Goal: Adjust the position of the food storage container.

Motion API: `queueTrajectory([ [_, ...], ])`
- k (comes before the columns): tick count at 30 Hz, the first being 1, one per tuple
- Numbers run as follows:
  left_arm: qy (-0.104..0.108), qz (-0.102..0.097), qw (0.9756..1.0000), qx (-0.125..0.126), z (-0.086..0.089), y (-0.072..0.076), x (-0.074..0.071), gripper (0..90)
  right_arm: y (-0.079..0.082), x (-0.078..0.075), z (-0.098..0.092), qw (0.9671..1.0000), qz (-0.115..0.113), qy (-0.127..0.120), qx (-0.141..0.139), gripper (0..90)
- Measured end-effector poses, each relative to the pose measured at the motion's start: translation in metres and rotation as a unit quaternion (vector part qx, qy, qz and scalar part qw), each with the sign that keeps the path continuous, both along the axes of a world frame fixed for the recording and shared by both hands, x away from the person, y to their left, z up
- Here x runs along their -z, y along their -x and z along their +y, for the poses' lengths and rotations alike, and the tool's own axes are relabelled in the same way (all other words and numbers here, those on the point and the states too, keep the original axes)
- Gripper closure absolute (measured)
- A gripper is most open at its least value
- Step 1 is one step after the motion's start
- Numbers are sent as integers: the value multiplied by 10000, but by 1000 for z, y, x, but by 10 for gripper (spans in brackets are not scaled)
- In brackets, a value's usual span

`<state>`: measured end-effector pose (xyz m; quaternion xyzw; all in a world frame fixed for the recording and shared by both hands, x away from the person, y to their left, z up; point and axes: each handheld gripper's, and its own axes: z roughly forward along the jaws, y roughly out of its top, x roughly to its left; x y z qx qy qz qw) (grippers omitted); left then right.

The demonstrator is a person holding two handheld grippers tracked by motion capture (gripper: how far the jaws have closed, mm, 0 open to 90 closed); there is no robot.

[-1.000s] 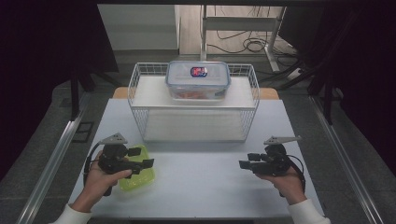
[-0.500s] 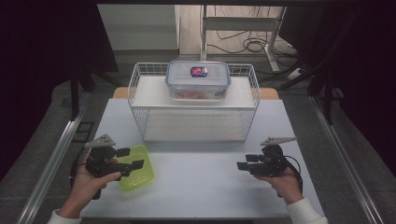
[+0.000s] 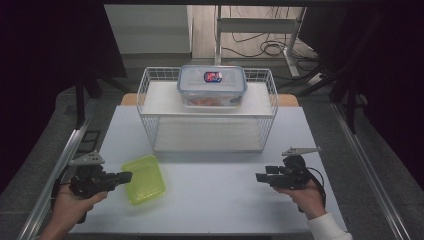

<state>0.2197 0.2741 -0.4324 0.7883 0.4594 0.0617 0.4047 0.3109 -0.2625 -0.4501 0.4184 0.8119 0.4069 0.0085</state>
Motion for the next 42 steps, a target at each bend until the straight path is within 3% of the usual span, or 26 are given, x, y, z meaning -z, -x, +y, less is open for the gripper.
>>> queueTrajectory([
  [1, -179, 23, 9998, -16, 2, 3, 3, 898, 0, 0, 0, 10000, 7, -2, 6, 395],
  [7, -495, 200, 9985, -90, 17, 17, 12, 900, 1, -1, -1, 10000, 8, -20, 44, 393],
  [12, -716, 448, 9962, -215, 30, 29, 30, 900, 0, -1, -1, 10000, 12, -31, 85, 393],
  [15, -817, 599, 9945, -256, 32, 28, 41, 900, 0, -1, 0, 10000, 16, -18, 78, 392],
  [20, -978, 863, 9914, -63, 17, 14, 62, 899, -2, 2, 4, 10000, 43, 35, 21, 389],
  [24, -1045, 948, 9900, 31, 8, 7, 68, 899, -2, 2, 3, 10000, 48, 32, 38, 389],
  [37, -1140, 992, 9874, 468, -26, -4, 69, 898, 0, 1, 0, 10000, 42, 23, 83, 389],
  [42, -1144, 1007, 9871, 494, -41, -9, 71, 897, -1, 2, 1, 10000, 45, 29, 78, 389],
])
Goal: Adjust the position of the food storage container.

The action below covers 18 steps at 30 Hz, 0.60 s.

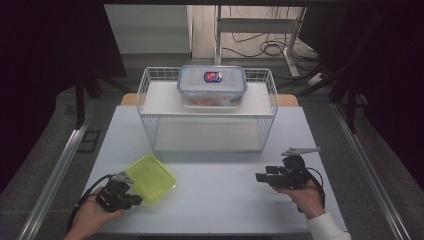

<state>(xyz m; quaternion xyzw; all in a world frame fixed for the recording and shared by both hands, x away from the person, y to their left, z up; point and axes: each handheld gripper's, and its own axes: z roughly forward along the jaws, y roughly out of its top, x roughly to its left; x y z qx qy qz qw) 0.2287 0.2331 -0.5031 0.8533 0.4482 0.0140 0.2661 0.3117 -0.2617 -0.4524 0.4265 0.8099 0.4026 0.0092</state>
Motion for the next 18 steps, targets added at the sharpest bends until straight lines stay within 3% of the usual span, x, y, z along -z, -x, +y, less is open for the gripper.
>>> queueTrajectory([
  [10, 97, 16, 9998, 145, -27, -8, 0, 896, 1, 1, 1, 10000, 21, 27, -9, 389],
  [18, 185, -20, 9997, 177, -26, -3, -5, 895, 0, 2, -1, 10000, 22, 9, 5, 389],
])
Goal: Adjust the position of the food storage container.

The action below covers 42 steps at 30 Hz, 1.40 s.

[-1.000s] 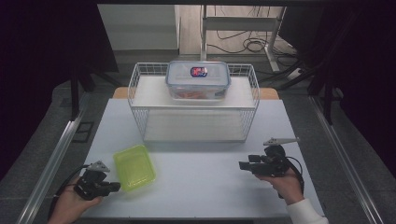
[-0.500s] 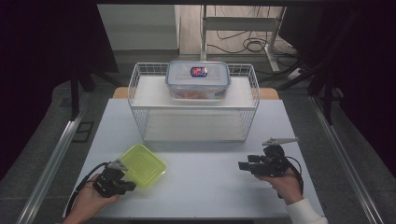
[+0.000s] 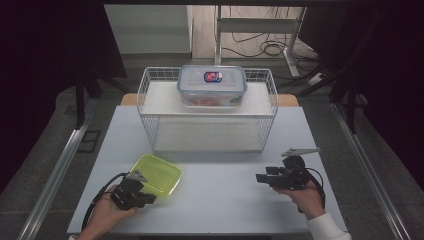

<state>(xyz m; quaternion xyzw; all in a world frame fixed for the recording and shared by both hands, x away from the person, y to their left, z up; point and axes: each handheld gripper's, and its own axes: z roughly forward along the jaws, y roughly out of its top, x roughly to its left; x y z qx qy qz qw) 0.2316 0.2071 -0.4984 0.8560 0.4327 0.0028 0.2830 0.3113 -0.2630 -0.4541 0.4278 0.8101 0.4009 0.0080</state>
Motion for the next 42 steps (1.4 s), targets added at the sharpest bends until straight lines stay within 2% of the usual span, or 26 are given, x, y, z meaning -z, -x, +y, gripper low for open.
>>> queueTrajectory([
  [3, 41, -91, 9999, -37, 8, 5, -7, 894, 0, -1, -1, 10000, -20, -4, 8, 389],
  [5, 116, -195, 9995, -201, 21, 5, -14, 894, 0, -1, -2, 10000, -22, -11, 21, 389],
  [6, 202, -274, 9988, -365, 32, 3, -21, 894, 0, -1, -2, 10000, -23, -8, 26, 389],
  [10, 412, -423, 9951, -790, 57, -8, -34, 897, -1, 0, -1, 10000, -19, 4, 27, 389],
  [15, 346, -469, 9918, -1138, 77, -29, -35, 898, -2, 0, 2, 10000, -2, 15, 7, 389],
  [19, 208, -392, 9899, -1343, 86, -49, -26, 898, -2, 1, 4, 10000, -2, 23, -24, 389],
  [21, 32, -317, 9899, -1379, 88, -59, -18, 898, -2, 1, 3, 10000, 6, 33, -21, 389],
  [25, 1, -131, 9896, -1430, 90, -67, -6, 898, -1, 1, 0, 10000, 0, 22, 18, 389],
  [29, 41, -59, 9910, -1334, 89, -66, -3, 898, 0, 1, -2, 10000, 3, 15, 56, 389],
  [33, -56, -3, 9924, -1233, 84, -64, -2, 899, 0, 1, -1, 10000, -1, 32, 45, 389],
  [34, -54, -6, 9921, -1251, 81, -62, -2, 899, 0, 2, -1, 10000, -5, 35, 36, 389],
  [40, -83, 40, 9951, -987, 69, -56, -5, 899, -1, 2, 1, 10000, 13, 63, 15, 389],
  [42, -36, 62, 9955, -943, 65, -53, -5, 899, -2, 2, 1, 10000, 15, 57, 15, 389],
])
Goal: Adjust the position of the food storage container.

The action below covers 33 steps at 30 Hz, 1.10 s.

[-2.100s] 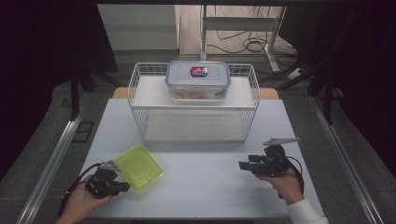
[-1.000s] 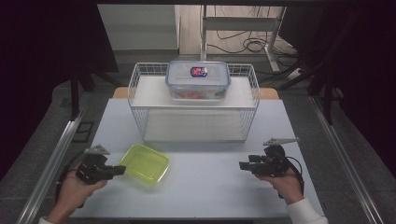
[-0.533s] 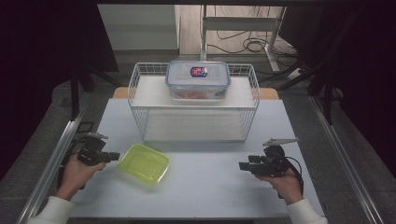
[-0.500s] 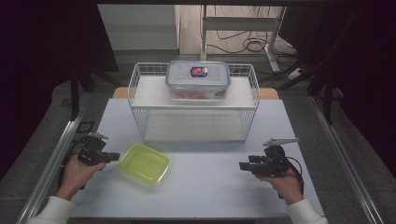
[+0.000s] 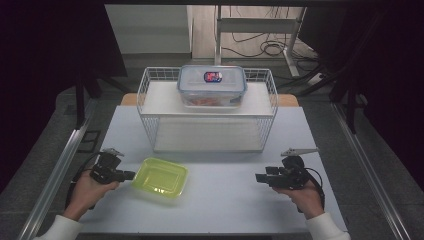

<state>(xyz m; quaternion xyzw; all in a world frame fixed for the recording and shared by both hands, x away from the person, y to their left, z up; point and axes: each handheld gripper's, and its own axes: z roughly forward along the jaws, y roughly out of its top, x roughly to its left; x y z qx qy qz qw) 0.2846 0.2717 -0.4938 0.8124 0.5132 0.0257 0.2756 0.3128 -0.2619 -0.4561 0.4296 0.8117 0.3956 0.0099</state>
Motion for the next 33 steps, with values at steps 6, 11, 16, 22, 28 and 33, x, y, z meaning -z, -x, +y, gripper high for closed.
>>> queueTrajectory([
  [6, 62, 7, 9999, 120, -9, 6, 0, 898, 0, 0, 0, 10000, -7, -6, -12, 389],
  [11, 191, 10, 9995, 243, -21, 9, 2, 898, 0, 0, 0, 10000, -1, -8, 2, 389],
  [16, 308, 74, 9990, 321, -31, 8, 3, 898, 0, 0, 1, 10000, 0, -11, -16, 388],
  [22, 512, 169, 9978, 391, -43, 5, 5, 898, 0, 0, 0, 10000, 0, -4, -13, 389],
  [28, 794, 216, 9958, 399, -52, 2, 9, 898, -1, 0, 1, 10000, -5, 2, -22, 388],
  [33, 774, 136, 9959, 441, -63, 1, 6, 898, -1, 1, 1, 10000, 4, 20, -29, 388],
])
